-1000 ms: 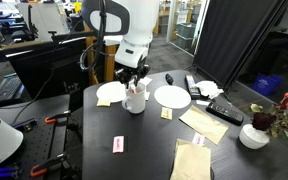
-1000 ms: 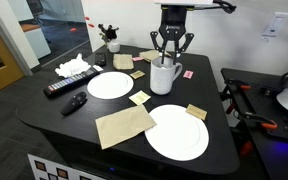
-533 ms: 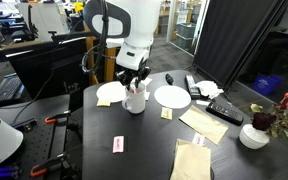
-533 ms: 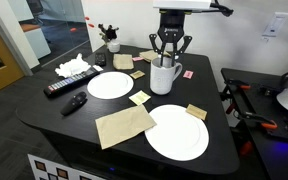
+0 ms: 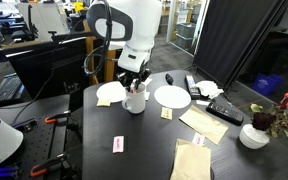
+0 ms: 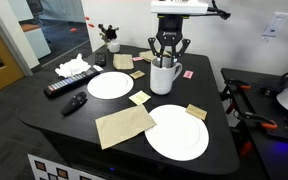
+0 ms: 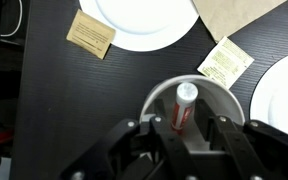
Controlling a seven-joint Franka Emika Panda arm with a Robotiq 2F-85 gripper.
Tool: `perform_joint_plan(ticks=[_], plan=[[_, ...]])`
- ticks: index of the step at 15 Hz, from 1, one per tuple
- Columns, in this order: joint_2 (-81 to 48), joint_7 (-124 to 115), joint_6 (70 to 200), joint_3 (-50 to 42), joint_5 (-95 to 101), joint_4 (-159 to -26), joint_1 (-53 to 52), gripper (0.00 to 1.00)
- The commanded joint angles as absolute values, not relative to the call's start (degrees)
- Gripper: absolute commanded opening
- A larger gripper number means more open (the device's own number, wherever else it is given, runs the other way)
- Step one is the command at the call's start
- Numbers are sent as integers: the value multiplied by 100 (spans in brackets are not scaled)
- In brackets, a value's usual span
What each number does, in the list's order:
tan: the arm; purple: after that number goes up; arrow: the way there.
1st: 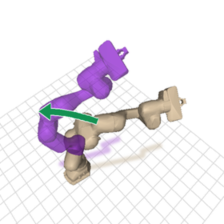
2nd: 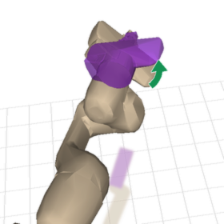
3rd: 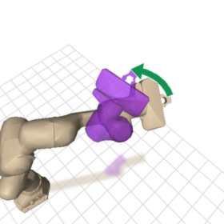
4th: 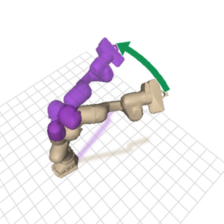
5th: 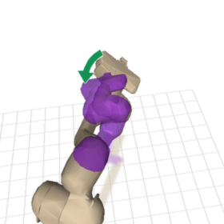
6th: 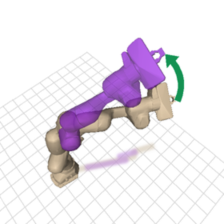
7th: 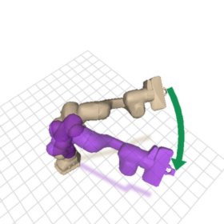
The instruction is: Remove the marker from the mug cup and place it on the table
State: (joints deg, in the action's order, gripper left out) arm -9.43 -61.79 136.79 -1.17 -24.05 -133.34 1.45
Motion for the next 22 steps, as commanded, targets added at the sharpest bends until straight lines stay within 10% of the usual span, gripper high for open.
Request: perform_joint_plan(ticks=[1,5,6,9,22], plan=[[-1112,-6030,13745,-92,-2618,-13177,114,38],[-1209,-5978,13700,-66,-2705,-13095,101,33],[-1226,-5946,13699,-64,-2735,-13082,99,12],[-1231,-5972,13694,-76,-2766,-13077,92,2],[9,-6181,13401,-215,-2636,-13673,151,5]])
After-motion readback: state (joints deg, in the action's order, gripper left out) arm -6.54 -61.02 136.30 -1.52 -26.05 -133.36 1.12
